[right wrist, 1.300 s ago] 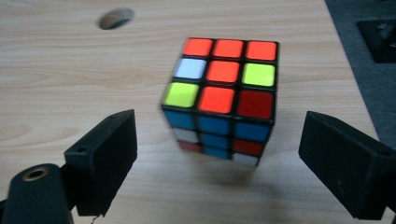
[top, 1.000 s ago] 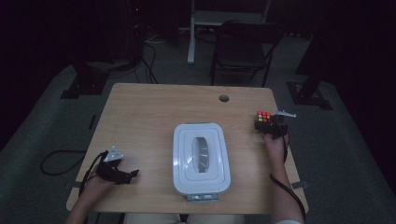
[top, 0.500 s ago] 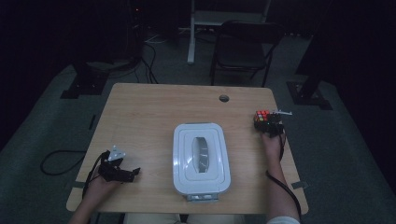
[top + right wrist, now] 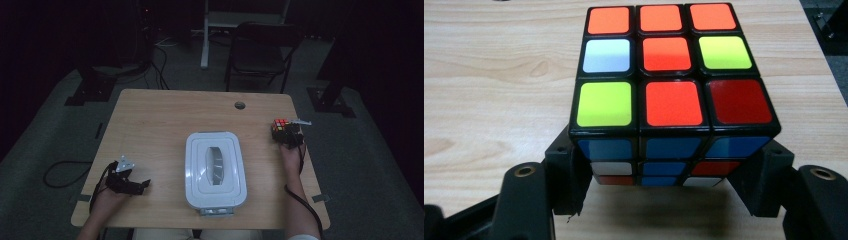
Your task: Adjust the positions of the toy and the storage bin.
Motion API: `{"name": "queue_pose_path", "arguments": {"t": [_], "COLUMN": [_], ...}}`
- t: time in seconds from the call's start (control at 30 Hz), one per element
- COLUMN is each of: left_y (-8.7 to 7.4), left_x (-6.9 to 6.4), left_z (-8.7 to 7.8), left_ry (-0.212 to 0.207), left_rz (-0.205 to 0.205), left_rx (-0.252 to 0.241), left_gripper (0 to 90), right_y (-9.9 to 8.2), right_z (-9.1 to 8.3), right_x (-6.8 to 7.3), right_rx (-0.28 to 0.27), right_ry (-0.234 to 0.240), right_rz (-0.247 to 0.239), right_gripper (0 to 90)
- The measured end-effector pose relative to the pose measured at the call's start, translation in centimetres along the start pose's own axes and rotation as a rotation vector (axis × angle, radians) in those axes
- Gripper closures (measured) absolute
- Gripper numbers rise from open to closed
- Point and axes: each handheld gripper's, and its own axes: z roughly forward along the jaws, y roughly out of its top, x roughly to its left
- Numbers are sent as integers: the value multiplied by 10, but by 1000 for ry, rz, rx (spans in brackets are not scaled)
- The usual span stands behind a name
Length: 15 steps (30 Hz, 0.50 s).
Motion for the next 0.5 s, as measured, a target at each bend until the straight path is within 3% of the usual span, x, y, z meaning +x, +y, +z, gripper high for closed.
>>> {"name": "queue_pose_path", "arguments": {"t": [0.27,0.33,0.5], "left_y": [0,0,0], "left_x": [0,0,0], "left_z": [0,0,0], "left_ry": [-1,-1,-1], "left_rz": [0,1,0], "left_rx": [0,1,1], "left_gripper": [7,6,7], "right_y": [-5,-7,-18], "right_z": [-15,-23,-43], "right_x": [0,1,1], "right_rx": [-31,-31,-46], "right_ry": [39,48,60], "right_rz": [-28,-57,-76], "right_gripper": [339,339,339]}}
